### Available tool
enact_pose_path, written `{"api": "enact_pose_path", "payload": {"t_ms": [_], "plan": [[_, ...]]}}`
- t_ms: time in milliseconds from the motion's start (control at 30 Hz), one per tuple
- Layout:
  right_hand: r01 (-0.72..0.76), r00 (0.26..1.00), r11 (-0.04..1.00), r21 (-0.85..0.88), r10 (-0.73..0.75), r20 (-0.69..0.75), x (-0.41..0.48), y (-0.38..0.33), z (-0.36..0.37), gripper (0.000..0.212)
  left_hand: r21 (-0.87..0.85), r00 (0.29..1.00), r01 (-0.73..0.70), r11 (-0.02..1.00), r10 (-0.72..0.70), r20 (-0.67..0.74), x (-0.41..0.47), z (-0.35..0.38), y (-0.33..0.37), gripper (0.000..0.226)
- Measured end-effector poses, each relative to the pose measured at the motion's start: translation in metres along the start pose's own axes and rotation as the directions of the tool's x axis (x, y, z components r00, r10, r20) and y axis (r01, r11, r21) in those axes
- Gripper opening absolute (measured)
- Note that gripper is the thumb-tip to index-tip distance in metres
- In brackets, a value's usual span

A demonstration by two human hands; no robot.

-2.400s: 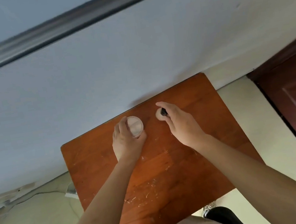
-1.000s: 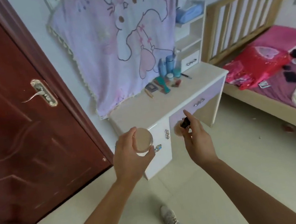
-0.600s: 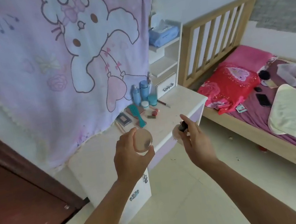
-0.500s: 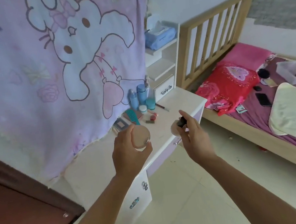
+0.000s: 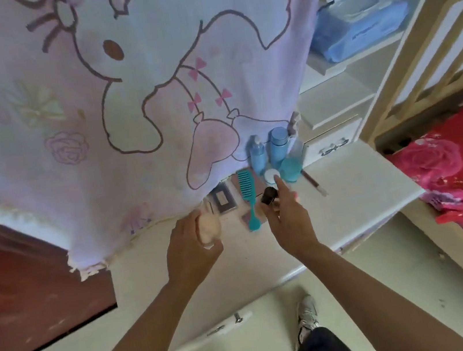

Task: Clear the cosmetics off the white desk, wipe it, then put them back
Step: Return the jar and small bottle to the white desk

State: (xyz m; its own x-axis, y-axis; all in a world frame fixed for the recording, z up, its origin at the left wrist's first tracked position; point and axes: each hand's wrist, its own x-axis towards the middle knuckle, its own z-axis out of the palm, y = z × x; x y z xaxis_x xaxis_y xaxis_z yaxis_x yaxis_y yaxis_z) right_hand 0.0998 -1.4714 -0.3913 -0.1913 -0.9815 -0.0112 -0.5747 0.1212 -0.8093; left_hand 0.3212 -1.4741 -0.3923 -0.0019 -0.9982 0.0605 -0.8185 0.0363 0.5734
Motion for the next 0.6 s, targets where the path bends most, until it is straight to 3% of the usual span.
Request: {"api": "enact_pose_path", "payload": {"t_ms": [167, 333, 600], "plan": [[-0.017, 0.966, 1.0, -0.005, 0.018, 0.257, 0.064, 0.019, 0.031, 0.04, -0.004, 0.953, 0.302, 0.953, -0.302, -0.021, 0.012, 0.015, -0.013, 0.07], [-0.059, 0.912, 0.997, -0.04, 0.07, 0.404, 0.082, 0.032, 0.061, 0.025, -0.006, 0.864, 0.504, 0.864, -0.504, -0.004, 0.006, 0.043, -0.028, 0.08], [-0.06, 0.913, 0.994, -0.094, 0.093, 0.398, 0.08, 0.043, 0.1, 0.026, 0.036, 0.86, 0.489, 0.871, -0.489, 0.15, 0.047, 0.071, -0.074, 0.077]]}}
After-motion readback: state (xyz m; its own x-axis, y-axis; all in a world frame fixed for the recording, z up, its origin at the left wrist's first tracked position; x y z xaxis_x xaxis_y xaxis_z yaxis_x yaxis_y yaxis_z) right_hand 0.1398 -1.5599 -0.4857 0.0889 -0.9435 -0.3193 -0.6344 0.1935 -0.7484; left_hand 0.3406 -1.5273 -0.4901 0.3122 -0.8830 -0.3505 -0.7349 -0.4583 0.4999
